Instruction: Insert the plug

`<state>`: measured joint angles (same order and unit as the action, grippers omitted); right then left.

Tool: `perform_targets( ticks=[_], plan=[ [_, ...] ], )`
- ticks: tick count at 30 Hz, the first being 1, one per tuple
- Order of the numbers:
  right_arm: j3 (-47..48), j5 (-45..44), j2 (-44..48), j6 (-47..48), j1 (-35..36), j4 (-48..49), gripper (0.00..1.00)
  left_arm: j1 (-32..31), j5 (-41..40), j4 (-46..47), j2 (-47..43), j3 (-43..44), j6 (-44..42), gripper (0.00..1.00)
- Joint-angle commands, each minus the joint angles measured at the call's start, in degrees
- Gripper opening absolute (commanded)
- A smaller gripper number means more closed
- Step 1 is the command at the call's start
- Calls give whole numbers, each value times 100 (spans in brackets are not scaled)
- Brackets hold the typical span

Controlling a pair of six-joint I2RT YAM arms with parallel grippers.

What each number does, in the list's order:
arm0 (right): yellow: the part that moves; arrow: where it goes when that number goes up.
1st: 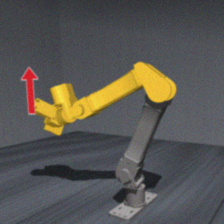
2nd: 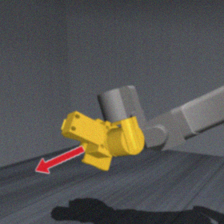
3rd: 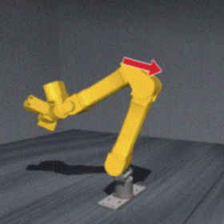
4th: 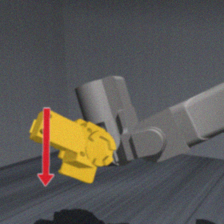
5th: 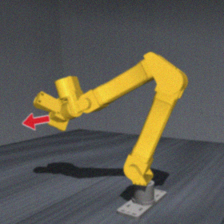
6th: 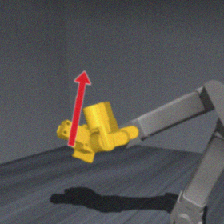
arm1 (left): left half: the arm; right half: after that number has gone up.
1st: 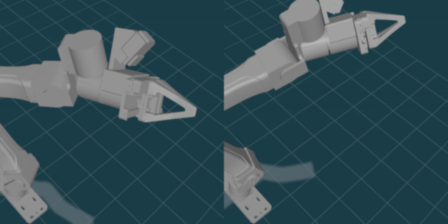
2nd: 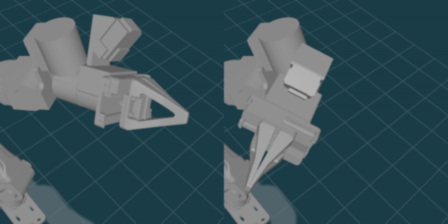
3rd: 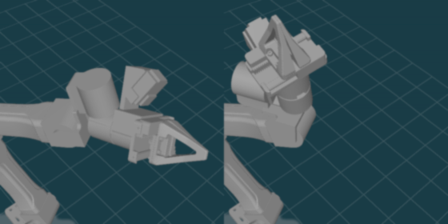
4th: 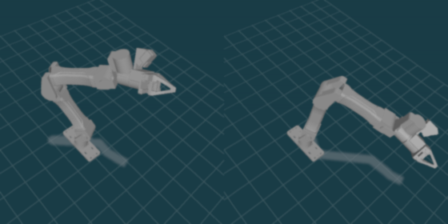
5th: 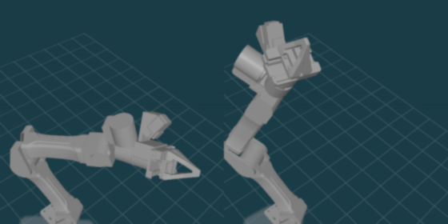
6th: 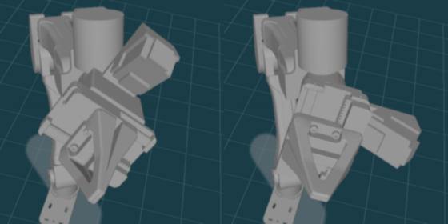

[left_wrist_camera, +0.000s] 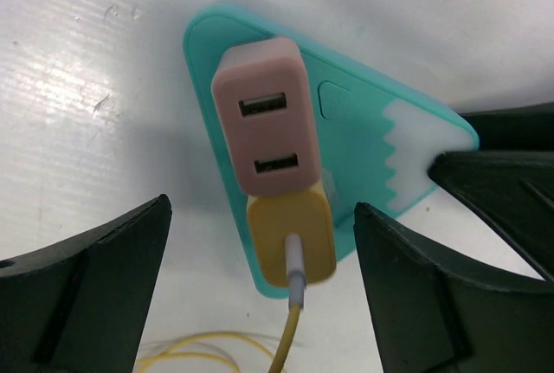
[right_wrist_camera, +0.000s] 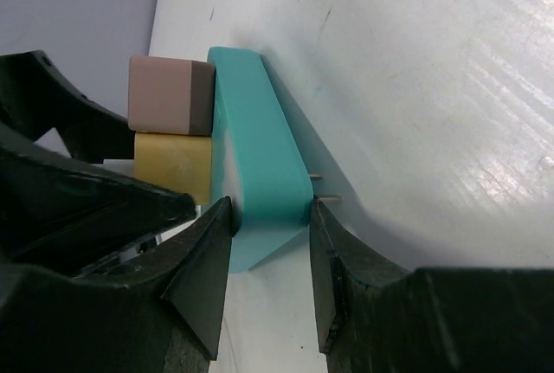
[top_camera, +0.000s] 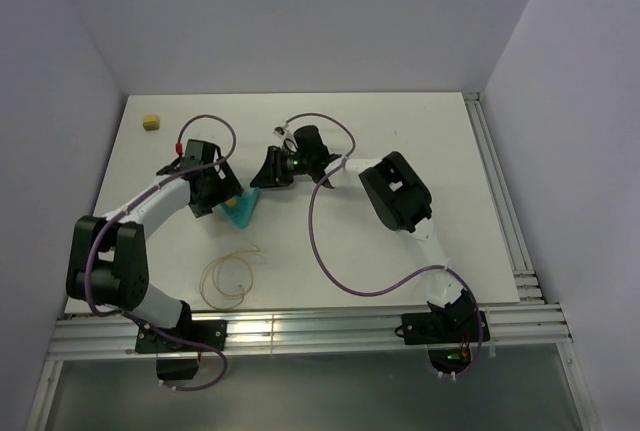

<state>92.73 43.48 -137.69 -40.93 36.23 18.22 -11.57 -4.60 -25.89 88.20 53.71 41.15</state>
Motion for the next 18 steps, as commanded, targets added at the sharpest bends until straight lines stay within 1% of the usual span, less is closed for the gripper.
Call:
perform_targets(
  ticks=[1, 6, 8, 9, 11, 14, 15, 17, 18],
  plan=[
    [-237, -103, 207, 226, 33, -64, 0, -20, -85, -109, -610, 34, -98, 91],
    [-334, -235, 242, 85, 16, 33, 1, -20, -59, -188, -1138, 25, -124, 92],
    [-343, -279, 277, 24, 16, -20, 8, -20, -32, -223, -1454, -71, -107, 92],
    [-352, -331, 304, 6, 16, -46, 15, -20, -32, -250, -1568, -115, -72, 92],
    [-413, -428, 417, -20, 16, -134, 20, -20, -41, -267, -1893, -264, -45, 93],
    [-519, -639, 576, -21, 16, -310, 44, -12, -155, -425, -2342, -440, 25, 93],
    [-580, -683, 742, -21, 7, -301, 58, -3, -146, -504, -2456, -475, 60, 93],
    [-817, -893, 944, -29, 25, -345, 69, 32, -94, -584, -2808, -546, 139, 93],
    [-913, -981, 1137, -29, 16, -371, 88, 50, 19, -645, -3035, -564, 192, 94]
  ],
)
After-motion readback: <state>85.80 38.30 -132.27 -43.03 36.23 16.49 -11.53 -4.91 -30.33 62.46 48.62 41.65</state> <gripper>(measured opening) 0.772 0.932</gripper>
